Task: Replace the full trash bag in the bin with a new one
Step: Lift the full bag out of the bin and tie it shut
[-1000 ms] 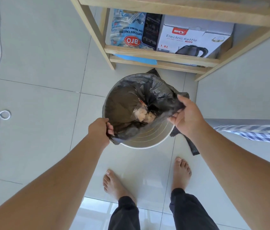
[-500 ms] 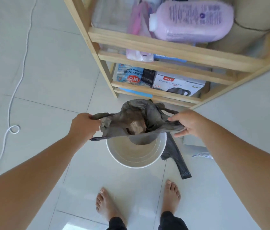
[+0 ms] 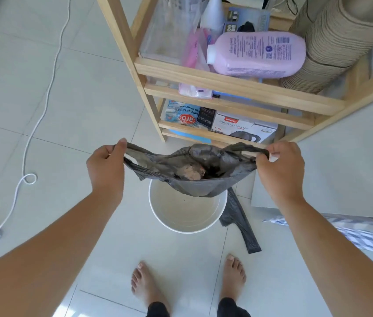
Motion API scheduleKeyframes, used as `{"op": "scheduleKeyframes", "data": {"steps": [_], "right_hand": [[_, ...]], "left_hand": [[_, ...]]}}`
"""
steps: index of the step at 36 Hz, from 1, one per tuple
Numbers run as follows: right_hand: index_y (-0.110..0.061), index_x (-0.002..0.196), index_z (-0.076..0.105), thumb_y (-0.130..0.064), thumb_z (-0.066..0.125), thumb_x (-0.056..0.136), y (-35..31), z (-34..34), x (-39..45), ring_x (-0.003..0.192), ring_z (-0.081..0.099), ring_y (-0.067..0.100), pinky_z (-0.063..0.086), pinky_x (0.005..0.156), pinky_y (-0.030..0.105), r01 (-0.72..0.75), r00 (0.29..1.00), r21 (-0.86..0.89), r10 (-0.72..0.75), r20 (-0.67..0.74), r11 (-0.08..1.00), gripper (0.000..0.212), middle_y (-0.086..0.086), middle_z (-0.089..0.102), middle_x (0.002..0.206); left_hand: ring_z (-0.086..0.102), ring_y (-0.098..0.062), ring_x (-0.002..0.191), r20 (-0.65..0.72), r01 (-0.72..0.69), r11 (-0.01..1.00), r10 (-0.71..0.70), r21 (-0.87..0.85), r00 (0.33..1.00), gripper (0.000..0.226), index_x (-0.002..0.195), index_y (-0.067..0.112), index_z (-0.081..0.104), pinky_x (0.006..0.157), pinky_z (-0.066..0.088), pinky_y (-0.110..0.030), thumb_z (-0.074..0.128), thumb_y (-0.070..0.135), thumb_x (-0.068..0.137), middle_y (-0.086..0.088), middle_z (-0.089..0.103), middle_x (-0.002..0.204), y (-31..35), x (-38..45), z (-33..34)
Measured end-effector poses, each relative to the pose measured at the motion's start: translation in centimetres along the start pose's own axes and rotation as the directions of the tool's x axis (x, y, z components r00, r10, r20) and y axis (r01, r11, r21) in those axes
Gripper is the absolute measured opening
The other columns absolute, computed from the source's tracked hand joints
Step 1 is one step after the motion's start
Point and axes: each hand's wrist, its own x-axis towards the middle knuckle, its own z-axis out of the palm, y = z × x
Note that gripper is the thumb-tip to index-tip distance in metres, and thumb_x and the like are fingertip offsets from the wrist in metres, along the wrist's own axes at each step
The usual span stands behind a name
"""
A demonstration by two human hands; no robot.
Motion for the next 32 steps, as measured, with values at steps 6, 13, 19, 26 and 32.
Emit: {"op": "scheduleKeyframes", "data": {"steps": [6,13,19,26,32], "right_hand": [[-0.005,0.072,0.062,-0.031,0.071,0.068,-1.0,0.1,-1.3,0.077,0.056,0.016,0.047,0.079,0.036,-0.447,0.886,0.43,0.322,0.333,0.785,0.027,0.001,0.058,0.073],[-0.012,0.06,0.066,-0.001,0.042,0.087,-3.0,-1.3,-1.6,0.089,0.067,0.021,0.045,0.085,0.027,-0.435,0.892,0.883,0.216,0.396,0.176,0.037,0.008,0.075,0.085],[-0.014,0.058,0.035,-0.012,0.05,0.067,-3.2,-3.0,0.0,0.093,0.07,0.037,0.049,0.096,0.044,-0.302,0.904,0.907,0.214,0.371,-0.295,0.017,0.022,0.07,0.074],[-0.018,0.077,0.053,-0.031,0.047,0.101,-2.2,-1.9,0.6,0.046,0.038,0.011,0.039,0.051,0.02,-0.41,0.885,0.911,0.226,0.408,-0.041,0.028,-0.003,0.045,0.055],[-0.017,0.112,0.067,-0.017,0.062,0.09,-2.8,-0.6,-0.5,0.069,0.063,0.004,0.047,0.068,0.013,-0.241,0.948,0.755,-0.019,0.317,0.61,0.023,-0.004,0.068,0.074]], "left_hand": [[0.059,-0.006,0.067,0.085,-0.04,0.998,0.044,-0.054,0.995,0.028,0.071,0.015,0.061,0.076,0.054,-0.029,0.076,0.036,0.08,0.001,0.064,0.081,-0.3,-2.0,0.4],[0.067,-0.012,0.105,0.146,0.062,0.922,-0.005,-0.383,0.989,0.009,0.081,0.016,0.06,0.105,0.045,-0.031,0.066,0.016,0.087,-0.001,0.073,0.11,0.4,-2.5,-0.2],[0.069,-0.023,0.09,0.184,0.211,0.655,-0.111,-0.725,0.977,0.017,0.082,0.013,0.054,0.1,0.048,-0.035,0.053,0.017,0.098,-0.003,0.066,0.076,1.4,-2.5,-1.2],[0.044,-0.016,0.052,0.247,0.315,0.55,-0.196,-0.773,0.949,0.018,0.091,0.023,0.068,0.083,0.056,-0.036,0.054,0.033,0.098,0.004,0.052,0.066,0.8,-2.8,-0.8],[0.046,-0.015,0.053,0.382,0.275,0.8,-0.062,-0.533,0.922,0.034,0.123,0.02,0.059,0.056,0.044,-0.026,0.035,0.007,0.103,-0.001,0.063,0.083,0.3,-2.4,0.7]]}}
